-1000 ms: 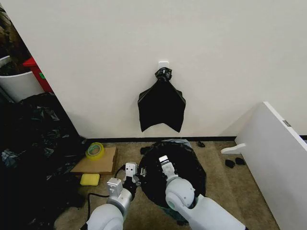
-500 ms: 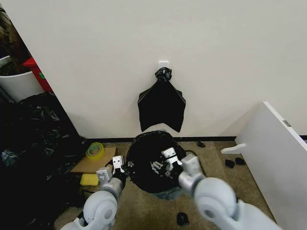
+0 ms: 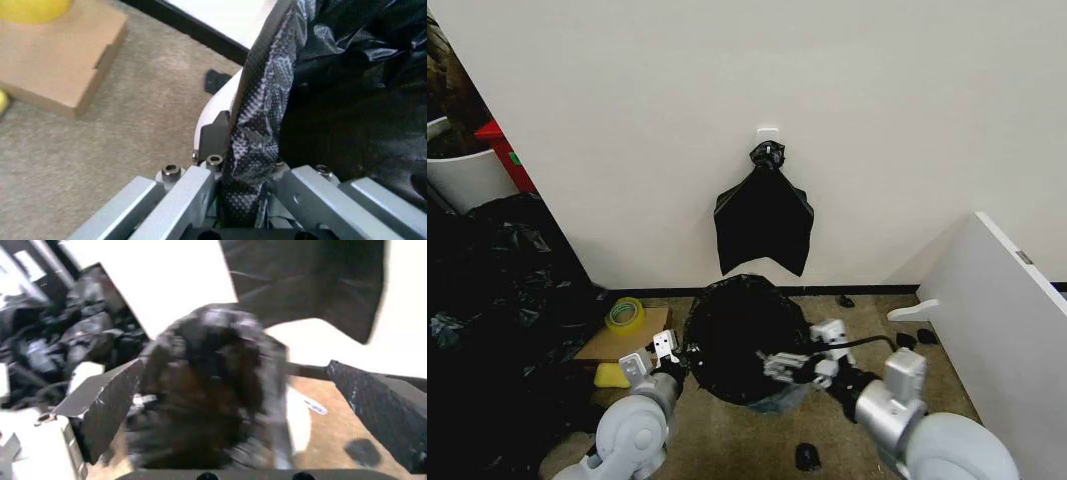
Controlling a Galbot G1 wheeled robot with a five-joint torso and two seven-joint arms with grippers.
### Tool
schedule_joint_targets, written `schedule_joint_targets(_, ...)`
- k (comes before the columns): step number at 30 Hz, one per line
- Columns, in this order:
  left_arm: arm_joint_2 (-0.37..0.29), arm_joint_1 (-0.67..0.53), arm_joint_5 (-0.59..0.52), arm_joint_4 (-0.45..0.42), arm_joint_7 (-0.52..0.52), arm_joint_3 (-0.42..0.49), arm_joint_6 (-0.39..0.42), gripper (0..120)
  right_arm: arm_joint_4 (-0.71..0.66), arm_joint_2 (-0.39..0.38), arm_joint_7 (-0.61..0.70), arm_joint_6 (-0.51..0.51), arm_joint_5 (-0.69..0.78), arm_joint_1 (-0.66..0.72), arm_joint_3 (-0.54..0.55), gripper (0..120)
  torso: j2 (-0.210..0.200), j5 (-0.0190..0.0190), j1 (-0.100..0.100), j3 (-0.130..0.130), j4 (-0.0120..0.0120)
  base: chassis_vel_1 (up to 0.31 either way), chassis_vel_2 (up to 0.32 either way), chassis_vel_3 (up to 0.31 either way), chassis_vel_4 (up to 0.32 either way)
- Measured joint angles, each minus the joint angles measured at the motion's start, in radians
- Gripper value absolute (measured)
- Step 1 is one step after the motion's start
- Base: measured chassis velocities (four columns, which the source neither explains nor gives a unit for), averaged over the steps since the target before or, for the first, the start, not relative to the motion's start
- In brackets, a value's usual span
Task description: Place the garbage bag over the trash bin.
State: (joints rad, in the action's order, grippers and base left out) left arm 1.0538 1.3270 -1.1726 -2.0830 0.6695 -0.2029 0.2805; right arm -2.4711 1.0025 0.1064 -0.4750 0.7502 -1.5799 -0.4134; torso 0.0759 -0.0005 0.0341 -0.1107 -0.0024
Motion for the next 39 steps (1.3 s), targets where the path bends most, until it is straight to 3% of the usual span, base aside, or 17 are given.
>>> schedule_joint_targets(7, 0.001, 0.001, -0.038, 0.003, 0.033, -0.025, 0.007, 0, 0.080, 0.027, -0.051, 0.038, 0.005, -0.112, -0.047, 100, 0.000, -0.0001, 0.000, 0.000, -0.0002, 0.000, 0.000, 0.000, 0.000)
schedule_joint_targets(19, -0.002, 0.010, -0.036, -0.018, 0.017, -0.028, 0.015, 0, 0.180, 0.070, -0.076, 0.048, 0.086, -0.067, 0.006, 97, 0.000, -0.0001, 0.000, 0.000, -0.0001, 0.000, 0.000, 0.000, 0.000)
schedule_joint_targets(26, -0.004, 0.010, -0.037, -0.027, 0.008, -0.023, 0.018, 0, 0.205, 0.075, -0.075, 0.046, 0.099, -0.042, 0.017, 74, 0.000, 0.0000, 0.000, 0.000, -0.0001, 0.000, 0.000, 0.000, 0.000)
schedule_joint_targets(29, -0.002, 0.010, -0.037, -0.031, 0.005, -0.021, 0.019, 0, 0.207, 0.074, -0.073, 0.043, 0.110, -0.038, 0.017, 59, 0.000, -0.0001, 0.000, 0.000, -0.0001, 0.000, 0.000, 0.000, 0.000)
schedule_joint_targets(31, -0.002, 0.011, -0.037, -0.031, 0.004, -0.020, 0.019, 0, 0.207, 0.073, -0.071, 0.042, 0.111, -0.036, 0.017, 56, 0.000, -0.0001, 0.000, 0.000, -0.0001, 0.000, 0.000, 0.000, 0.000)
schedule_joint_targets(39, -0.004, 0.014, -0.036, -0.035, 0.002, -0.022, 0.019, 0, 0.204, 0.068, -0.058, 0.040, 0.127, -0.032, 0.017, 22, 0.000, -0.0001, 0.000, 0.000, -0.0001, 0.000, 0.000, 0.000, 0.000)
